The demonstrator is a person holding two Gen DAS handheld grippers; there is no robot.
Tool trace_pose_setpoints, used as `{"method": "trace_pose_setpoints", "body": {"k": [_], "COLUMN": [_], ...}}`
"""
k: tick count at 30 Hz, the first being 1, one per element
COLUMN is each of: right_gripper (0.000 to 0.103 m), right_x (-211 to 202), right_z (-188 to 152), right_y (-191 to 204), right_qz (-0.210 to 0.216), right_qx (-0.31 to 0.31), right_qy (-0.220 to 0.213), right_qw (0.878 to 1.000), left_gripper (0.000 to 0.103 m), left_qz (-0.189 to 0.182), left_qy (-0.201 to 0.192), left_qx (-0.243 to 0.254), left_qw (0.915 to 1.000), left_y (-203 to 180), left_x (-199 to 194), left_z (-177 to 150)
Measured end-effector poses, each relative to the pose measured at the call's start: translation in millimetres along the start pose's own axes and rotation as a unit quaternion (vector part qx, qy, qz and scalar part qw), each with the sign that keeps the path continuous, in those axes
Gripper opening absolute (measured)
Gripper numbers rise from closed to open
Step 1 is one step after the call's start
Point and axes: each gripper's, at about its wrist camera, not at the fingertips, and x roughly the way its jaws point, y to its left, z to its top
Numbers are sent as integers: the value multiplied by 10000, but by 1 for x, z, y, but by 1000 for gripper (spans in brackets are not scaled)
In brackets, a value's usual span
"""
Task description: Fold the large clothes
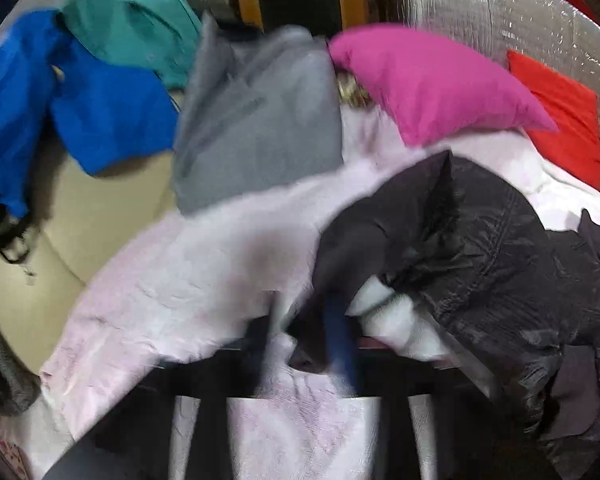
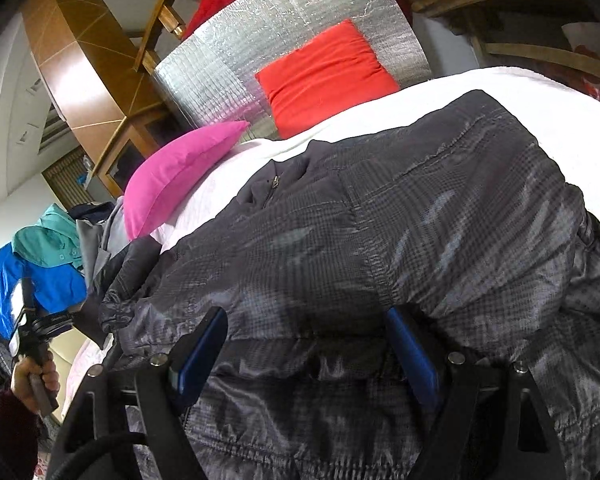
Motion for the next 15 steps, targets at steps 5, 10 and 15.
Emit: {"method": "trace_pose_setpoints", "body": {"k": [5, 10, 15], "right_gripper": [84, 84, 84], "right_x": [0, -2, -4], "right_z": [-1, -1, -1], "right_y": [-3, -5, -10], "right_qz": [74, 146, 291], "right_qx": [47, 92, 189], "right_qy": [-33, -62, -113], "right_qw": [10000, 9998, 9993], "left_gripper": [8, 7, 7], "left_qz": [-464, -1356, -2331], "left_qy": [54, 116, 30], "left_qx": [275, 617, 853], "left_qw": [9985, 9888, 9687], "left_y": [-7, -37, -85], "left_x": [-21, -81, -161], "left_z": [9, 25, 45]}}
